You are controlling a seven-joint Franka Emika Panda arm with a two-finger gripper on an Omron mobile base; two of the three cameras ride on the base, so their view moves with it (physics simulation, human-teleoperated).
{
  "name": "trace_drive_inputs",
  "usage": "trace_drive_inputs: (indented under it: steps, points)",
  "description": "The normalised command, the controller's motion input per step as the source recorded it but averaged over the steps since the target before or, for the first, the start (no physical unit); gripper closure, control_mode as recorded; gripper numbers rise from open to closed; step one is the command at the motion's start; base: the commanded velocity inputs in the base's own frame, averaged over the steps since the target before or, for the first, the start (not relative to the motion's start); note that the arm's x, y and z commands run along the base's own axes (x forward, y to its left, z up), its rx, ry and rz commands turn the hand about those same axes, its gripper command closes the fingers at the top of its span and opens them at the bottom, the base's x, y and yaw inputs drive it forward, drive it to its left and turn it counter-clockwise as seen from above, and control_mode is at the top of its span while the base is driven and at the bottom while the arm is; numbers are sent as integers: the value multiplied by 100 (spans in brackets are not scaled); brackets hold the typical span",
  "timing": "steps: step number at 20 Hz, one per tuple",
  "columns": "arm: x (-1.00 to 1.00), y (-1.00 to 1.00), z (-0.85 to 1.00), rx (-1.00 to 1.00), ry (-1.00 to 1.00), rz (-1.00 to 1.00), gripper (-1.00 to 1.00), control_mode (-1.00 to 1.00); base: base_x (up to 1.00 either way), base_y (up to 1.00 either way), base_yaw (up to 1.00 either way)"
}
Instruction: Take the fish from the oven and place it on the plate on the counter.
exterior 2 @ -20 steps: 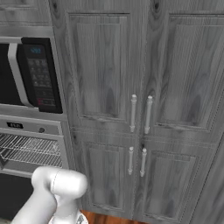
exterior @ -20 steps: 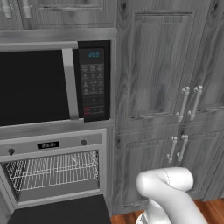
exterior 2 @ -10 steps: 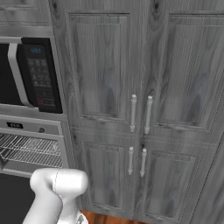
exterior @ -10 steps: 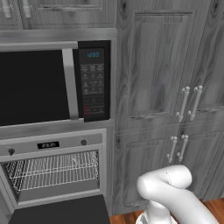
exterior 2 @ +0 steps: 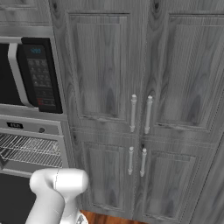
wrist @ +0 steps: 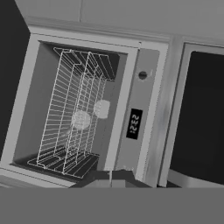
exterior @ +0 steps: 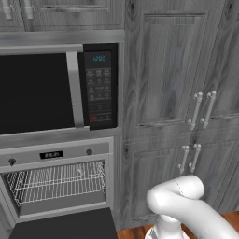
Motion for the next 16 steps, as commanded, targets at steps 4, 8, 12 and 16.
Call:
trace_drive_inputs:
  steps: [4,8,12,16]
  points:
    - [58,8,38,1,0,0,100,-100,0,0,0]
    - [65,0,33,0,0,-3,100,-100,0,0,0]
    - [79,0,9,0,0,-13,100,-100,0,0,0]
    - [76,0,-1,0,0,-14,100,-100,0,0,0]
